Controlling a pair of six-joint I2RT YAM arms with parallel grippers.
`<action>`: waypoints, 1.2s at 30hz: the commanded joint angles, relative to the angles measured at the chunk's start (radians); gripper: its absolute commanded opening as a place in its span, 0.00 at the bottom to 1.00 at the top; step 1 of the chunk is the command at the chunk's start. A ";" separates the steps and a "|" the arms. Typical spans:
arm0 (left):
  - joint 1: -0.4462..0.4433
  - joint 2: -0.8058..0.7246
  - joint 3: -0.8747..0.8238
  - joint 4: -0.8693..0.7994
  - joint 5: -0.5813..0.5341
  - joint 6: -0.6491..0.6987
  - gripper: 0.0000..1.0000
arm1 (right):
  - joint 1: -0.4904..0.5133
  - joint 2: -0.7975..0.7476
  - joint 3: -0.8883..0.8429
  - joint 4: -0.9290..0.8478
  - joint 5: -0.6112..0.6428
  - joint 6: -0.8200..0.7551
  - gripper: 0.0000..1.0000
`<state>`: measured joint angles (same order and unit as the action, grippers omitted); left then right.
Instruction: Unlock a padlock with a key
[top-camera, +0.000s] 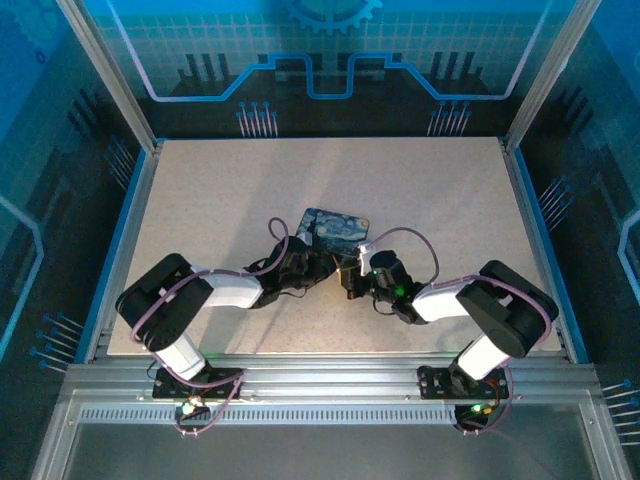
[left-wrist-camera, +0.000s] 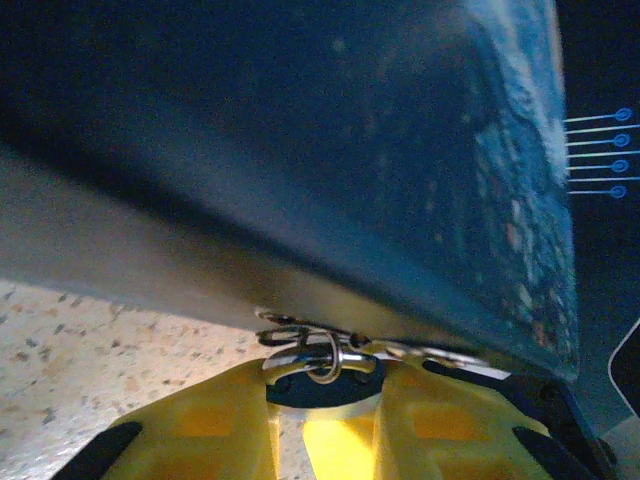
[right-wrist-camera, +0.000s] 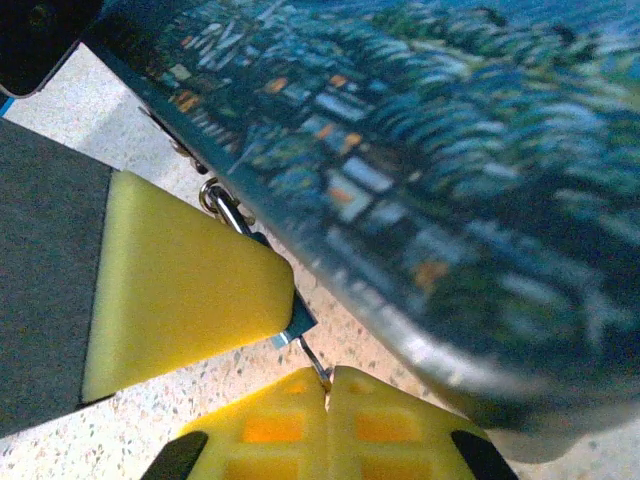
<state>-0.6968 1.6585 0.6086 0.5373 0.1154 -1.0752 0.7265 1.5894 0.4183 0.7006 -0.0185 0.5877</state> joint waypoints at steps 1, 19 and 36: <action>-0.029 0.027 -0.023 0.019 0.078 -0.006 0.30 | 0.043 0.014 0.002 0.144 -0.024 0.098 0.00; 0.031 -0.177 -0.213 0.078 0.023 -0.040 0.63 | 0.051 0.022 -0.003 0.085 -0.068 0.270 0.00; 0.052 0.047 -0.281 0.546 0.078 -0.236 0.50 | 0.045 0.029 0.014 0.071 -0.162 0.487 0.00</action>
<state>-0.6495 1.6730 0.3355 0.9543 0.1699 -1.2785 0.7696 1.6142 0.4099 0.7502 -0.1516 1.0367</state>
